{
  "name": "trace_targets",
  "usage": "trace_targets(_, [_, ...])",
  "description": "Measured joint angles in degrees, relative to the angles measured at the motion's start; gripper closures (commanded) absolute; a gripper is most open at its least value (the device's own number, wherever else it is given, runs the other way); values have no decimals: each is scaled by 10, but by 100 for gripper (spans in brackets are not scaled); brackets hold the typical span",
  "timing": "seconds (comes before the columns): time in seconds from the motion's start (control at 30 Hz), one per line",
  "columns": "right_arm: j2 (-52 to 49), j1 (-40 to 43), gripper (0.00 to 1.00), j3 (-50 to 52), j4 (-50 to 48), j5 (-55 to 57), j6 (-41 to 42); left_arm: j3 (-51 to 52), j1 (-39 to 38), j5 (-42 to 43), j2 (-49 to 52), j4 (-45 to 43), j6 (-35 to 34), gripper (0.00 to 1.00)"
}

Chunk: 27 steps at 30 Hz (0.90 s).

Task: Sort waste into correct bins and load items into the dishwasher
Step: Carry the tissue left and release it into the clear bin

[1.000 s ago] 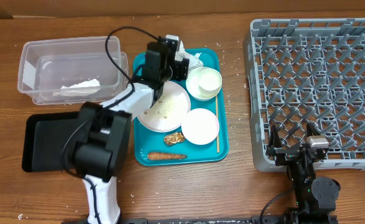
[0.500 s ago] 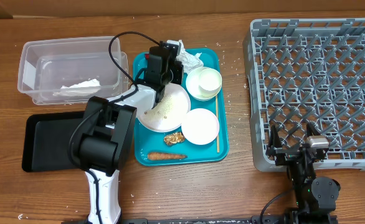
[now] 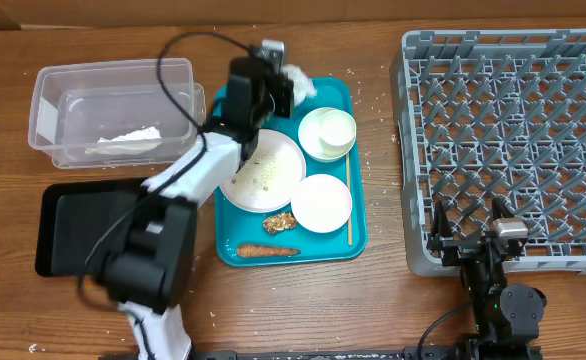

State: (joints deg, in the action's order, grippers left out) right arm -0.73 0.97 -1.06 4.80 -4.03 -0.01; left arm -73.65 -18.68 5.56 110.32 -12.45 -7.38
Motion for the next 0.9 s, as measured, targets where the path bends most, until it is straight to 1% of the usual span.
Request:
trace_targets(0.13, [0, 0, 0, 0, 0, 0, 0, 0, 0, -8, -78, 0, 0, 96])
trace_targets(0.23, [0, 0, 0, 0, 0, 0, 0, 0, 5, -45, -116, 0, 0, 96])
trace_targets(0.37, [0, 0, 0, 0, 0, 0, -1, 0, 20, -148, -129, 15, 0, 96])
trace_targets(0.5, [0, 0, 0, 0, 0, 0, -1, 0, 51, -286, -129, 70, -2, 96])
trace_targets(0.57, [0, 0, 0, 0, -1, 0, 0, 0, 71, -341, -129, 89, -7, 96])
trace_targets(0.67, [0, 0, 0, 0, -1, 0, 0, 0, 111, -387, -129, 127, -28, 93])
trace_targets(0.7, [0, 0, 0, 0, 0, 0, 0, 0, 123, -395, -129, 140, -35, 89])
trace_targets(0.73, [0, 0, 0, 0, 0, 0, -1, 0, 136, -403, -129, 156, -47, 83])
trace_targets(0.77, [0, 0, 0, 0, 0, 0, 0, 0, 150, -410, -129, 175, -61, 68])
trace_targets(0.8, [0, 0, 0, 0, 0, 0, 0, 0, 160, -412, -129, 190, -76, 40])
trace_targets(0.83, [0, 0, 0, 0, 0, 0, 0, 0, 172, -413, -129, 207, -90, 16])
trace_targets(0.87, [0, 0, 0, 0, -1, 0, 0, 0, 182, -409, -129, 222, -102, 0])
trace_targets(0.9, [0, 0, 0, 0, 0, 0, 0, 0, 191, -403, -129, 233, -112, 0])
